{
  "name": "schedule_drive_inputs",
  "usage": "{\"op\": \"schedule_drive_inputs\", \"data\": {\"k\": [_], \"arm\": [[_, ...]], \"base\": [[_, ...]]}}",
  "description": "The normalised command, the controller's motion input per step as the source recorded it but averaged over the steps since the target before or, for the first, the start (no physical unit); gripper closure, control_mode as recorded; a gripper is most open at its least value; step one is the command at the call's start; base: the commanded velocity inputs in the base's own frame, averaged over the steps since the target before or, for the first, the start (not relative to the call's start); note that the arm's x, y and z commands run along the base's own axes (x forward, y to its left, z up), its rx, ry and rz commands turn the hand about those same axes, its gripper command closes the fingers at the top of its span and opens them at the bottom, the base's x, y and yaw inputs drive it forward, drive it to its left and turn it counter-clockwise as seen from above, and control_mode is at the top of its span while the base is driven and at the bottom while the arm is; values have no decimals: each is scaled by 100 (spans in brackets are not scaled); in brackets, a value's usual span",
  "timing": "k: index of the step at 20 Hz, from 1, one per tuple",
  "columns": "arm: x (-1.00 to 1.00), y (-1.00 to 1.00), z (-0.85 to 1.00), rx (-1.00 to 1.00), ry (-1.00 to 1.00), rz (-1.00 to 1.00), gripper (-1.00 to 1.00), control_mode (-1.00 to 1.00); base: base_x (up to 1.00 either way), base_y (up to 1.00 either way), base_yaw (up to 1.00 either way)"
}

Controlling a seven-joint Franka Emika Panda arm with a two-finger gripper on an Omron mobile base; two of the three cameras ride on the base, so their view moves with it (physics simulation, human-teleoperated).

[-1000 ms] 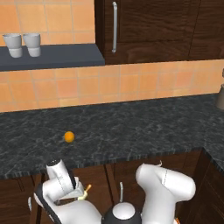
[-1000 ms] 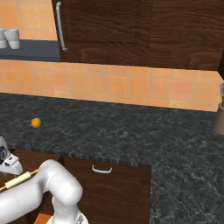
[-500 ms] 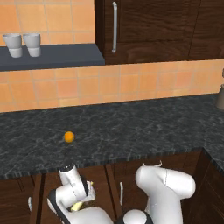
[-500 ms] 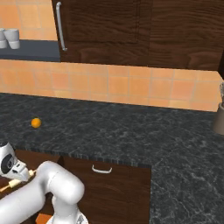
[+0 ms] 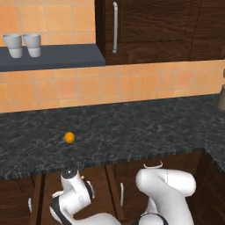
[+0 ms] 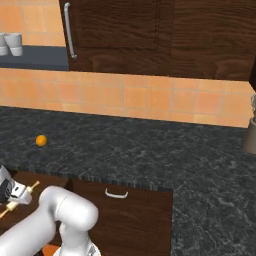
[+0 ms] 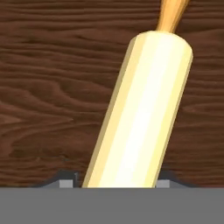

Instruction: Pick the rolling pin from the drawer and place it on the counter.

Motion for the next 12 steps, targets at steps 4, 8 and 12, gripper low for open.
{"op": "schedule_drive_inputs", "data": {"k": [4, 8, 12], "arm": [[-32, 0, 100, 0, 3, 5, 100, -100], [3, -1, 100, 0, 2, 0, 100, -100], [35, -37, 96, 0, 0, -1, 100, -100]], "base": [[0, 0, 0], [0, 0, 0], [0, 0, 0]]}}
